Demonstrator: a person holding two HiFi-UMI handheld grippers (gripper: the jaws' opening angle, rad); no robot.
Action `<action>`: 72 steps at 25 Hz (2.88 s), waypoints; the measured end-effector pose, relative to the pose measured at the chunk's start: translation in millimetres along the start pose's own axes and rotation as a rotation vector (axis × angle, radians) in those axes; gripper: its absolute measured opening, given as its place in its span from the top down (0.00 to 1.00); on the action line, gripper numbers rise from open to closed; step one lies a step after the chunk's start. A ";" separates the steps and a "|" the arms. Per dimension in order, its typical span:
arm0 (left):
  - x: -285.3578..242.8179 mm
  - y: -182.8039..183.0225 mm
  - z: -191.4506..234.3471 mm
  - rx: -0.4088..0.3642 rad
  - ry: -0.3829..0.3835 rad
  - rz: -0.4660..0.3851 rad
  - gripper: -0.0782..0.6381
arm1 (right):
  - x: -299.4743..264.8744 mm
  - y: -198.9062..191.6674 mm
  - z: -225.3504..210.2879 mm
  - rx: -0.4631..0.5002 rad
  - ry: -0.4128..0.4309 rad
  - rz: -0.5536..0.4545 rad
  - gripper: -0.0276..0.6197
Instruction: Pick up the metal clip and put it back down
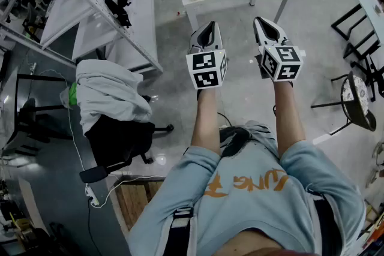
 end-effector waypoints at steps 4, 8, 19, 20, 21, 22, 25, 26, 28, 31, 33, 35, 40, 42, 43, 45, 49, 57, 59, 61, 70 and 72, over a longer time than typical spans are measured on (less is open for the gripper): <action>0.3 5.0 9.5 -0.006 0.004 -0.007 0.86 | -5.8 4.7 4.6 -0.008 0.011 -0.012 0.91; -1.4 7.8 24.2 0.013 0.025 -0.018 0.86 | -12.4 10.7 3.0 -0.025 -0.001 -0.033 0.91; -11.3 24.7 37.6 0.031 0.000 -0.073 0.86 | -22.1 24.2 -9.8 -0.021 -0.055 -0.052 0.91; -11.0 26.2 41.0 0.031 0.002 -0.075 0.86 | -22.8 25.1 -9.2 -0.018 -0.057 -0.054 0.91; -11.0 28.1 44.3 0.032 0.004 -0.079 0.86 | -23.7 26.4 -8.9 -0.013 -0.058 -0.056 0.91; -11.2 30.6 47.1 0.034 0.005 -0.085 0.86 | -24.5 28.3 -8.8 -0.009 -0.059 -0.059 0.91; -12.0 39.2 51.3 0.037 0.000 -0.106 0.86 | -24.8 40.3 -11.3 -0.033 -0.049 -0.086 0.91; -12.5 41.6 51.6 0.033 -0.005 -0.110 0.86 | -24.6 45.5 -13.5 -0.052 -0.048 -0.101 0.91; -13.7 44.4 53.8 0.031 -0.009 -0.119 0.86 | -25.7 53.2 -16.7 -0.070 -0.050 -0.122 0.91; -14.7 45.4 62.8 0.044 -0.002 -0.134 0.86 | -31.6 56.9 -14.7 -0.064 -0.043 -0.133 0.91; -16.9 47.7 66.2 0.041 0.001 -0.142 0.86 | -36.5 60.0 -16.4 -0.061 -0.039 -0.139 0.91; -19.8 51.2 69.3 0.037 0.003 -0.152 0.86 | -41.1 64.5 -19.7 -0.065 -0.035 -0.150 0.91; -31.7 58.5 89.2 0.018 0.022 -0.156 0.86 | -65.5 70.8 -22.7 -0.096 -0.009 -0.181 0.91; -41.5 59.5 96.7 0.009 0.027 -0.155 0.86 | -80.4 70.9 -27.6 -0.112 -0.007 -0.184 0.91; -47.6 59.8 100.7 0.009 0.030 -0.158 0.86 | -88.3 71.1 -30.3 -0.115 -0.006 -0.185 0.91; -61.9 58.3 108.3 0.020 0.040 -0.165 0.86 | -104.2 69.6 -36.3 -0.110 0.000 -0.181 0.91; -107.1 46.6 116.8 0.030 0.033 -0.145 0.86 | -141.9 58.3 -63.2 -0.119 -0.009 -0.157 0.91; -218.9 7.4 131.1 0.122 0.009 -0.078 0.86 | -228.1 27.0 -115.4 -0.081 0.006 -0.051 0.91; -241.3 -10.1 131.4 0.160 0.015 -0.056 0.86 | -241.7 8.5 -134.8 -0.084 -0.009 0.001 0.91; -262.0 -26.3 129.6 0.189 0.018 -0.030 0.86 | -253.9 -10.0 -152.4 -0.085 -0.020 0.052 0.91; -335.4 -101.0 147.5 0.279 0.066 0.154 0.86 | -332.8 -83.4 -177.1 -0.113 0.043 0.230 0.91; -357.0 -105.1 154.3 0.275 0.068 0.178 0.86 | -356.5 -86.3 -190.4 -0.132 0.040 0.235 0.91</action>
Point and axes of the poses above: the fingertips, and each gripper's own axes: x backward along the fingers, z to its left, y out of its top, the point moved 1 cm from there along x, backward along the fingers, and after that the axes turned 12 degrees about -y, right-handed, at the moved point
